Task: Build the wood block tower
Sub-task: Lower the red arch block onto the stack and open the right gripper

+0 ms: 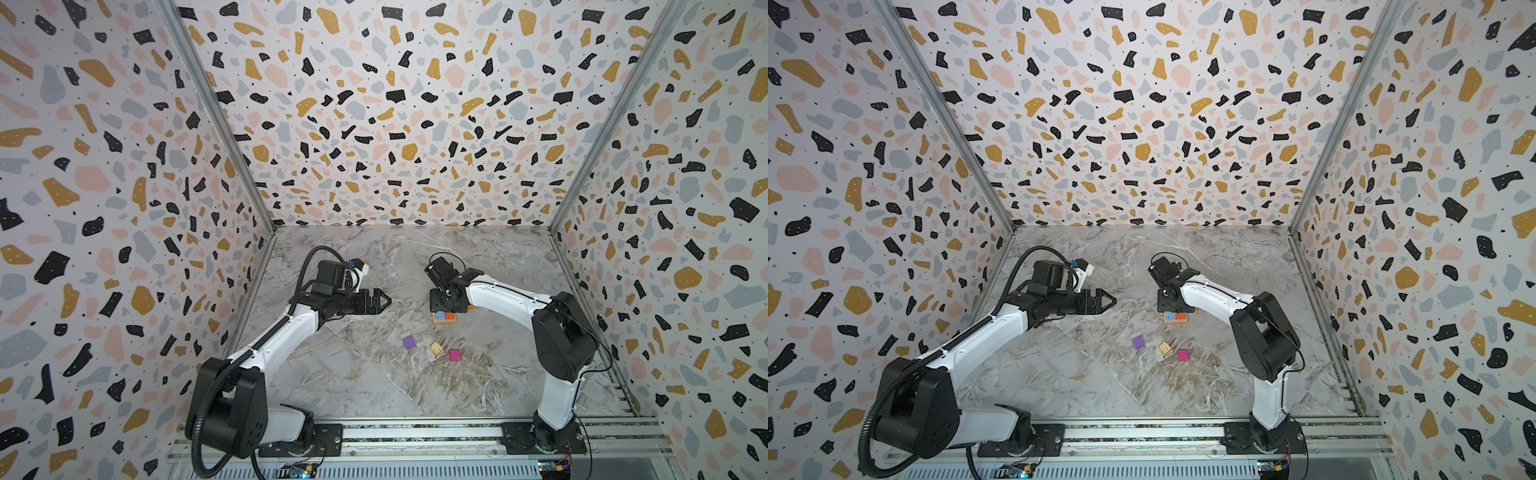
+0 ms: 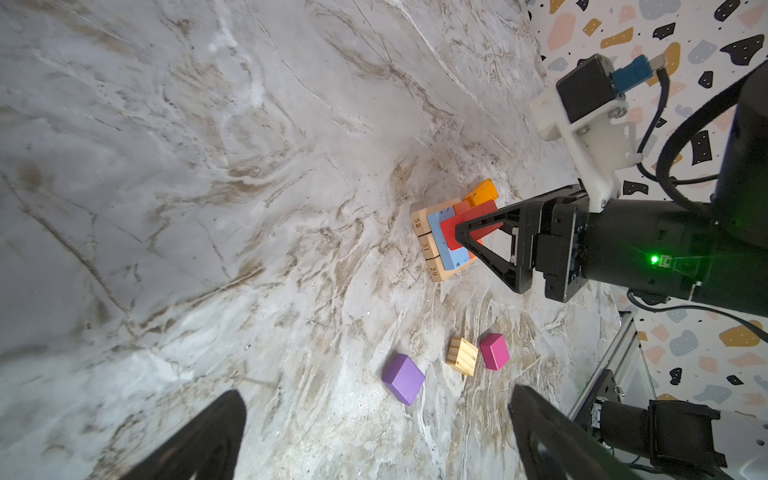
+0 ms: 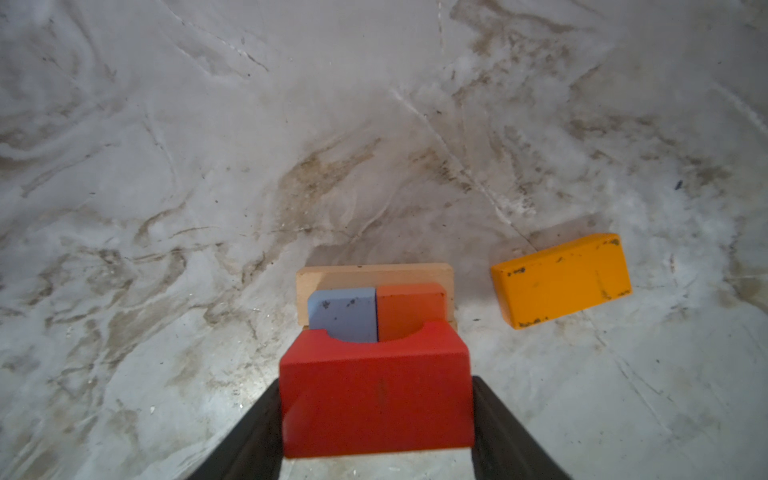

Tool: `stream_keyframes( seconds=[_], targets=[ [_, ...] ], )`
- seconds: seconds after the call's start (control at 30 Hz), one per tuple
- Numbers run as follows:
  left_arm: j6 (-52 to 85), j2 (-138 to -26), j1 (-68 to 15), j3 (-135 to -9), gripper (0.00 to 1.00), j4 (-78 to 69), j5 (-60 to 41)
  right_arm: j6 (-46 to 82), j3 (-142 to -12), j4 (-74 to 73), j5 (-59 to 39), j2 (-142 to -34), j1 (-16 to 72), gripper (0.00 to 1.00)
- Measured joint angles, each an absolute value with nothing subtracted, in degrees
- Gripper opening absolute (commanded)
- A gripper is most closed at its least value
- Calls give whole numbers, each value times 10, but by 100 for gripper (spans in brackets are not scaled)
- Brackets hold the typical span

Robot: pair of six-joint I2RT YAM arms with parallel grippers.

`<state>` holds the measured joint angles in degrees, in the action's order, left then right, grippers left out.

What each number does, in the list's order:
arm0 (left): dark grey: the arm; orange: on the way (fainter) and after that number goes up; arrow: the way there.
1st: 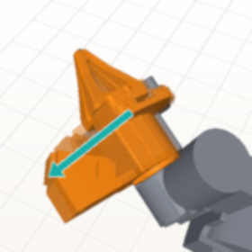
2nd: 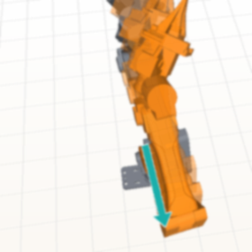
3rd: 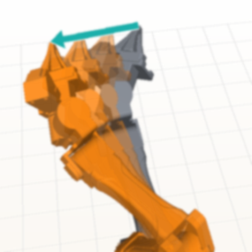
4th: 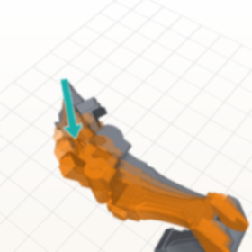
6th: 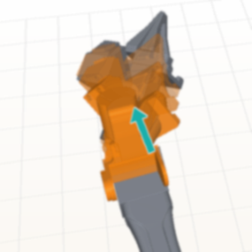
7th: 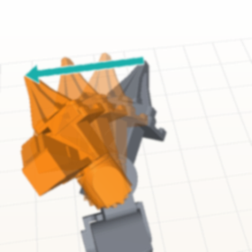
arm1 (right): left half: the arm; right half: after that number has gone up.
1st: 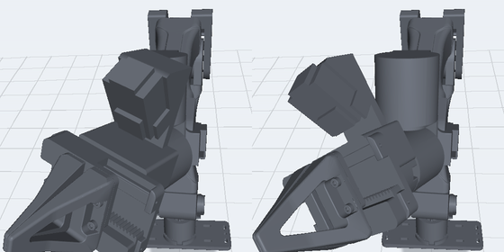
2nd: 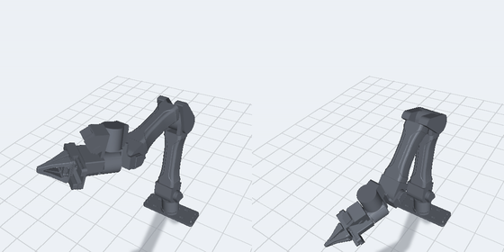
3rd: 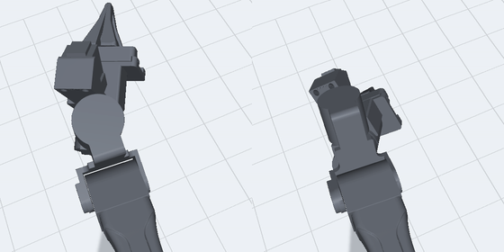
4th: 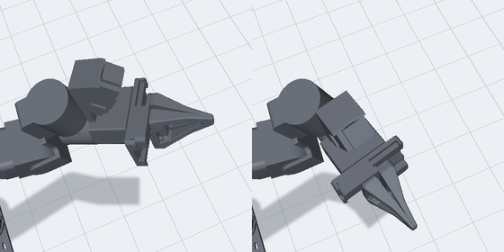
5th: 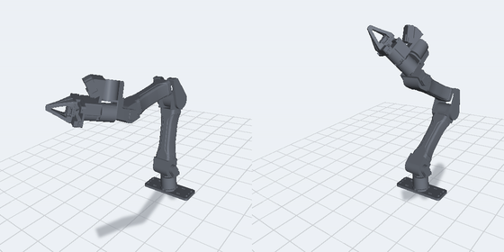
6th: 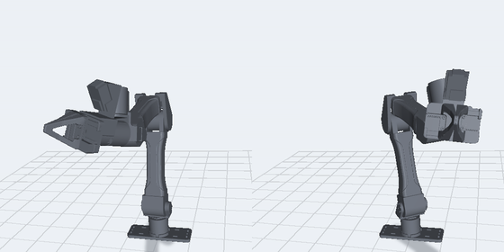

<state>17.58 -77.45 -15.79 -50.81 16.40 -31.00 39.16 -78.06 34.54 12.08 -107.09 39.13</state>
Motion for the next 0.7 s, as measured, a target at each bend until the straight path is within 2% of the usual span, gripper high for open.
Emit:
stream_keyframes(
  seconds=[0.7],
  targets=[
    [176, -775, -158, -508, 100, 164, -310, 384, -781, 346, 122, -1071, 391, 79]
  ],
)
